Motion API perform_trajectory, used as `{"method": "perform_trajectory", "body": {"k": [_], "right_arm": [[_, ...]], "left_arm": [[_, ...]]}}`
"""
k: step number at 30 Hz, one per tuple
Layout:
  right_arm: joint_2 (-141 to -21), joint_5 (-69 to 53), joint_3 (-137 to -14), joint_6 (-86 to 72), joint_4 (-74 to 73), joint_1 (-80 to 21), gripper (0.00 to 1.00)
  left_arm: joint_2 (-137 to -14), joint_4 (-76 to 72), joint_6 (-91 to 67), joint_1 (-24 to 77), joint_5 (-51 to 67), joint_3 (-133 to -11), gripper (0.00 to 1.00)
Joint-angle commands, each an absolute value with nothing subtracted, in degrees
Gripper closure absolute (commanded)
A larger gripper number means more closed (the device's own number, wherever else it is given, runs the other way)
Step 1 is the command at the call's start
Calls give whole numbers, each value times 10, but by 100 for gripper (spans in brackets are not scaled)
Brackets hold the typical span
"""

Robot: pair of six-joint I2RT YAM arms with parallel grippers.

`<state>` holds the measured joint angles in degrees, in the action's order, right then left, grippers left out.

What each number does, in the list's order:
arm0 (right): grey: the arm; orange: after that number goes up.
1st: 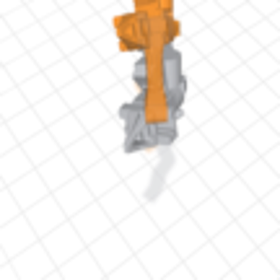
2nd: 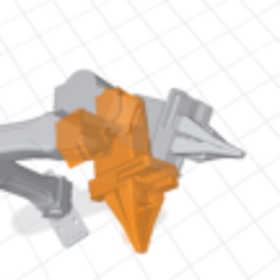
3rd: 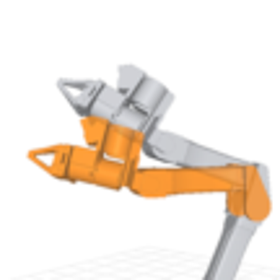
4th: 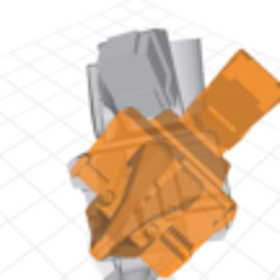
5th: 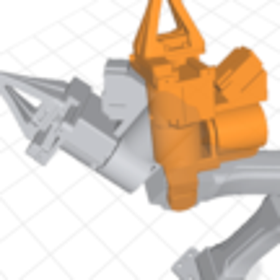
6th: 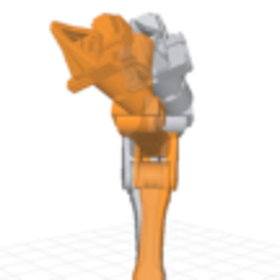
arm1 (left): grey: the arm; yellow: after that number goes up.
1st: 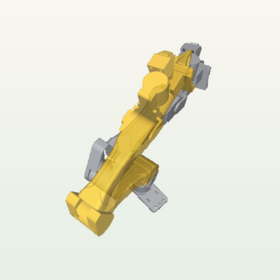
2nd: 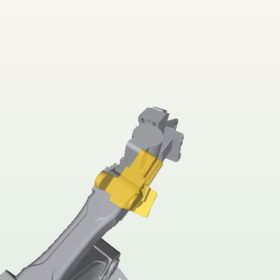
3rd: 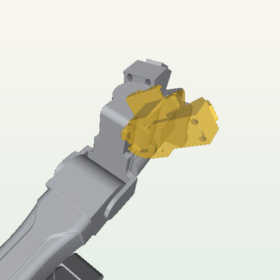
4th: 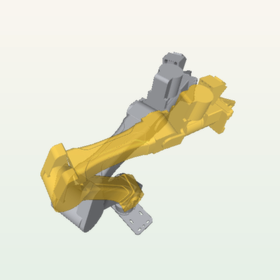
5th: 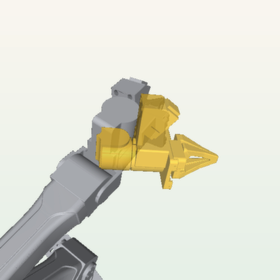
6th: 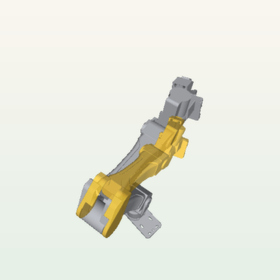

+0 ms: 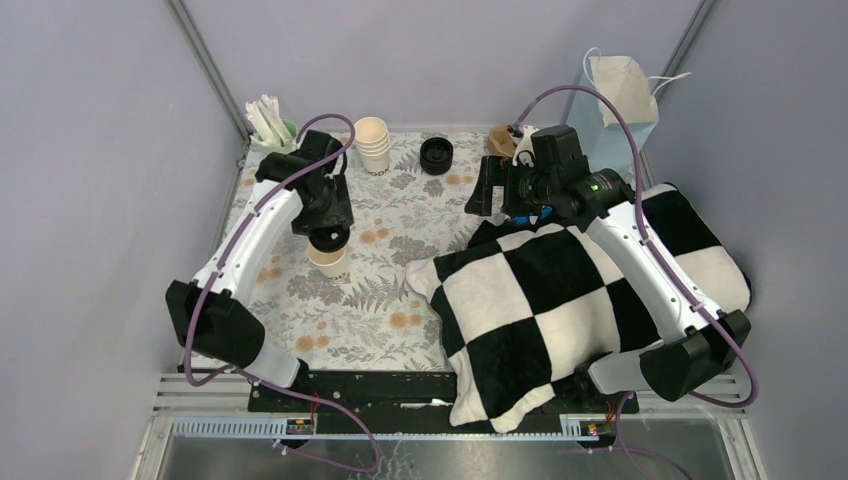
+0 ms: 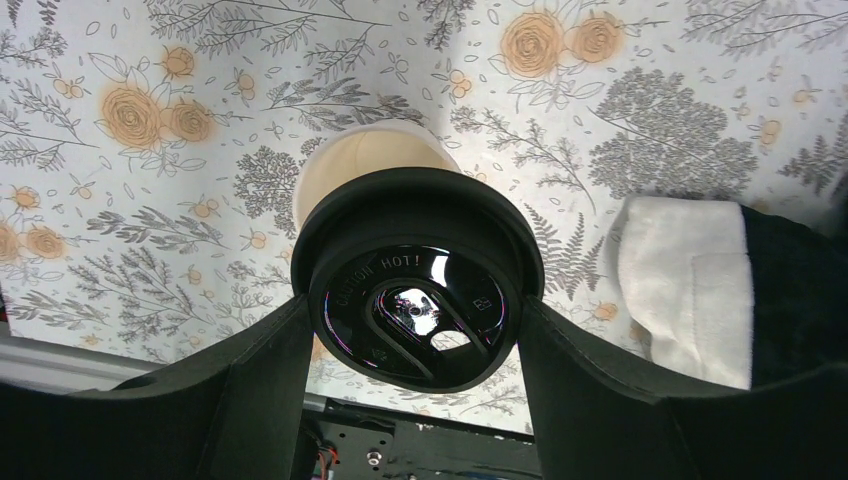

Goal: Pack the takeout coffee

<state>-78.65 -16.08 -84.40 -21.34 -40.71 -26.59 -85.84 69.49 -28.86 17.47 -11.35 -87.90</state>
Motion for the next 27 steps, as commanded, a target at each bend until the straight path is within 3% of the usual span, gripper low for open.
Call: {"method": "perform_trajectory", "body": {"k": [1, 27], "right_arm": [[-795, -180, -868, -190, -408, -267, 0], [-785, -161, -848, -183, -394, -267, 0]], "left_arm": [[-872, 686, -265, 173, -142, -877, 43], [-890, 646, -221, 148, -118, -815, 43]]}}
